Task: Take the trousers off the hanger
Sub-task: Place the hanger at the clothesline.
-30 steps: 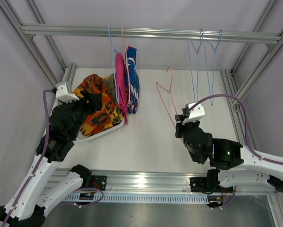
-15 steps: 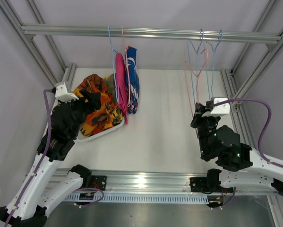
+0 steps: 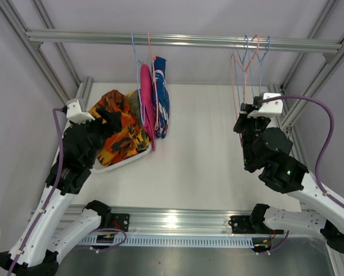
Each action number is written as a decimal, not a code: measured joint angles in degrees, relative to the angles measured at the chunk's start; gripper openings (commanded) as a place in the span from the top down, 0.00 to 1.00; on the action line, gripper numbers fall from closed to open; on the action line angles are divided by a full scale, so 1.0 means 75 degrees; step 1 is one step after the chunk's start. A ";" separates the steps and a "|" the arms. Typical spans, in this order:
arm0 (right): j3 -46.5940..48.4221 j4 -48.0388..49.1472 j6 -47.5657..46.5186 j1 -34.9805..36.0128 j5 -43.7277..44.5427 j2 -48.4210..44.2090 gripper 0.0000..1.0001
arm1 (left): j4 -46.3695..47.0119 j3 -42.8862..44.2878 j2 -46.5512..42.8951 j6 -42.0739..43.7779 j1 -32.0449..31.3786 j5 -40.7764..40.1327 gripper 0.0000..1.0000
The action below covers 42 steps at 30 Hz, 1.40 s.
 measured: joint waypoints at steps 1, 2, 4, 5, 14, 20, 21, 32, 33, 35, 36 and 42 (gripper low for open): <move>0.0061 -0.0090 0.0087 -0.0099 -0.0152 0.0099 1.00 | 0.0000 0.0000 0.0015 0.0000 0.0026 0.0003 0.21; 0.0099 -0.0152 0.0152 -0.0181 -0.0309 0.0181 1.00 | 0.0000 0.0000 0.0017 0.0000 0.0050 0.0006 0.21; 0.0181 -0.0297 0.0280 -0.0329 -0.0606 0.0321 1.00 | 0.0000 -0.0003 0.0023 0.0000 0.0079 0.0020 0.21; 0.0227 -0.0391 0.0361 -0.0431 -0.0755 0.0396 1.00 | 0.0000 -0.0003 0.0032 0.0000 0.0082 0.0023 0.20; 0.0490 -0.0676 0.0836 -0.1478 -0.1964 0.0982 1.00 | 0.0003 -0.0003 0.0035 -0.0006 0.0181 0.0087 0.21; 0.0775 -0.0839 0.1134 -0.2404 -0.2868 0.1443 1.00 | 0.0003 -0.0003 0.0050 -0.0009 0.0332 0.0245 0.20; 0.0813 -0.0842 0.1174 -0.2503 -0.2973 0.1504 1.00 | 0.0003 -0.0003 0.0058 -0.0012 0.0373 0.0265 0.21; 0.1180 -0.0898 0.1536 -0.3159 -0.3972 0.2256 1.00 | 0.0003 -0.0003 0.0137 -0.0090 0.0612 0.0481 0.21; 0.1169 -0.0895 0.1577 -0.3171 -0.4030 0.2270 1.00 | 0.0003 -0.0003 0.0137 -0.0093 0.0627 0.0490 0.21; 0.1093 -0.0863 0.1652 -0.3188 -0.4115 0.2261 1.00 | 0.0003 -0.0003 0.0143 -0.0093 0.0647 0.0545 0.21; 0.1035 -0.0854 0.1690 -0.3188 -0.4164 0.2238 1.00 | 0.0003 -0.0003 0.0152 -0.0096 0.0653 0.0580 0.21; 0.0286 -0.0784 0.2017 -0.3194 -0.4342 0.1918 0.59 | 0.0003 -0.0003 0.0184 -0.0157 0.0682 0.0632 0.21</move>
